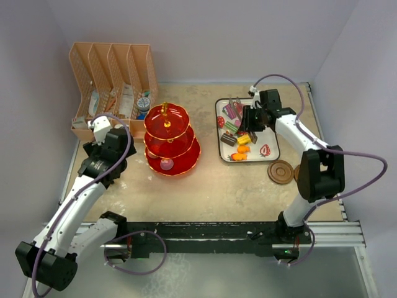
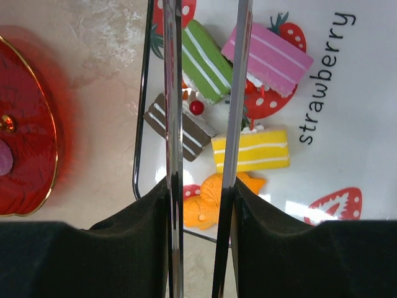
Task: Serve the afternoon tea
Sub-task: Adjust the dessert on the tray.
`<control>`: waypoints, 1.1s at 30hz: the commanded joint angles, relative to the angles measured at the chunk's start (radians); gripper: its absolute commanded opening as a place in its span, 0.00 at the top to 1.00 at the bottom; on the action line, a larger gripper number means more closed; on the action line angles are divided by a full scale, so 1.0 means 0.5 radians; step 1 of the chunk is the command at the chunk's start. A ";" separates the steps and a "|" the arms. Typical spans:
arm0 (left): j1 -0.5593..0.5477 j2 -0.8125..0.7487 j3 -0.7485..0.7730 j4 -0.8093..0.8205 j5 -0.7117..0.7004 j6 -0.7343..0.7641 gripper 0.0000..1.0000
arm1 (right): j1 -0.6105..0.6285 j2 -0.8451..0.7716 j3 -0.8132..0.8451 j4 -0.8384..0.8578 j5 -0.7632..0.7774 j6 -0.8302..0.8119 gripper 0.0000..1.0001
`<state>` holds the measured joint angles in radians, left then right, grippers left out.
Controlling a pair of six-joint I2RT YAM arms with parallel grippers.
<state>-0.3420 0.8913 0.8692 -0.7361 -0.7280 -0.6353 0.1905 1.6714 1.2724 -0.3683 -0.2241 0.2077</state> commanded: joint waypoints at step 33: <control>-0.007 0.115 0.049 0.000 -0.102 -0.011 0.08 | 0.055 0.317 0.333 -0.119 0.051 -0.242 0.56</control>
<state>-0.3420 0.9401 0.8692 -0.7425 -0.7563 -0.6353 0.2169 1.8465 1.3918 -0.4274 -0.2016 0.1020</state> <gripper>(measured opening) 0.926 0.442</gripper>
